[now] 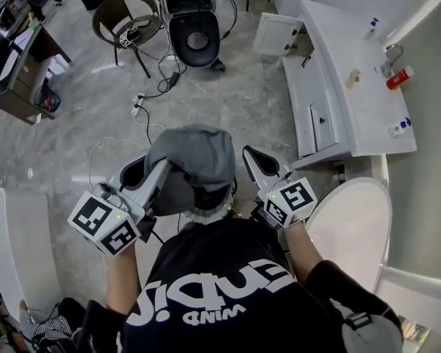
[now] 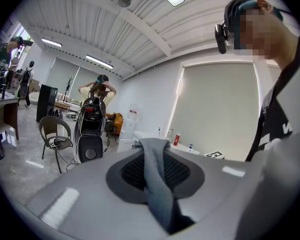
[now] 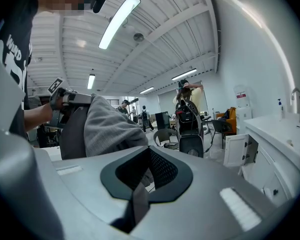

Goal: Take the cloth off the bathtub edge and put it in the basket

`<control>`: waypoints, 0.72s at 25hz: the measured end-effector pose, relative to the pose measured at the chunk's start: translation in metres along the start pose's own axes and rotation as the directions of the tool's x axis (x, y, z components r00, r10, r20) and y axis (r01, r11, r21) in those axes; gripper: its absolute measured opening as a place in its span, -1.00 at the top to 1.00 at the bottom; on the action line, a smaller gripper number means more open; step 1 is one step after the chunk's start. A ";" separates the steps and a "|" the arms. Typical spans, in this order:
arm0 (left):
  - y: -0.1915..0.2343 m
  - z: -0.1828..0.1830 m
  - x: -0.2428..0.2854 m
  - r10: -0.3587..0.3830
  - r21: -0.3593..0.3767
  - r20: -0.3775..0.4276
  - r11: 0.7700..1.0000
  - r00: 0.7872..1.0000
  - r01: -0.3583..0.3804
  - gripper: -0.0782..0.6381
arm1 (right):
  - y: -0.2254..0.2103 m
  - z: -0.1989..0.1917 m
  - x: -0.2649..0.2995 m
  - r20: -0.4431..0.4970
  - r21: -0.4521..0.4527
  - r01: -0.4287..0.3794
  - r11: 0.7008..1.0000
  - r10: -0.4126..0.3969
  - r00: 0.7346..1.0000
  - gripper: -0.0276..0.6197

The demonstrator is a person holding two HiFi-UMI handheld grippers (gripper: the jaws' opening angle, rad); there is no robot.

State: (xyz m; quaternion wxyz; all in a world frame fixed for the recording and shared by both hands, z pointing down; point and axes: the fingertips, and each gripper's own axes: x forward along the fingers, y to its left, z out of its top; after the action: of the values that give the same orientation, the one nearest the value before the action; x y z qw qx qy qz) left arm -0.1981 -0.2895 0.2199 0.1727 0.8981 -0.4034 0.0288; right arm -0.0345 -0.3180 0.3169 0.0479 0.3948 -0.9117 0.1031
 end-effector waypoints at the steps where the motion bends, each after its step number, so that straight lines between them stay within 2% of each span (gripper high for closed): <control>1: 0.003 -0.001 -0.002 0.002 -0.005 0.001 1.000 1.000 -0.002 0.64 | 0.002 -0.001 0.001 -0.002 0.001 0.000 1.000 0.000 1.000 0.89; 10: 0.009 -0.013 -0.013 0.026 -0.027 0.001 0.999 1.000 -0.026 0.64 | 0.007 -0.008 0.003 -0.034 -0.015 -0.036 0.999 0.036 0.999 0.89; 18: 0.011 -0.045 -0.003 0.034 -0.038 -0.021 0.999 0.999 -0.035 0.64 | -0.005 -0.021 -0.002 -0.054 -0.009 -0.020 1.000 0.020 0.998 0.89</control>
State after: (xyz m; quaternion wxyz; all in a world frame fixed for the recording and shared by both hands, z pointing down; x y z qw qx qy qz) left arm -0.2042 -0.2790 0.2646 0.1936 0.8871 -0.4176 0.0332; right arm -0.0295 -0.3150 0.3382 0.0733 0.3824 -0.9145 0.1099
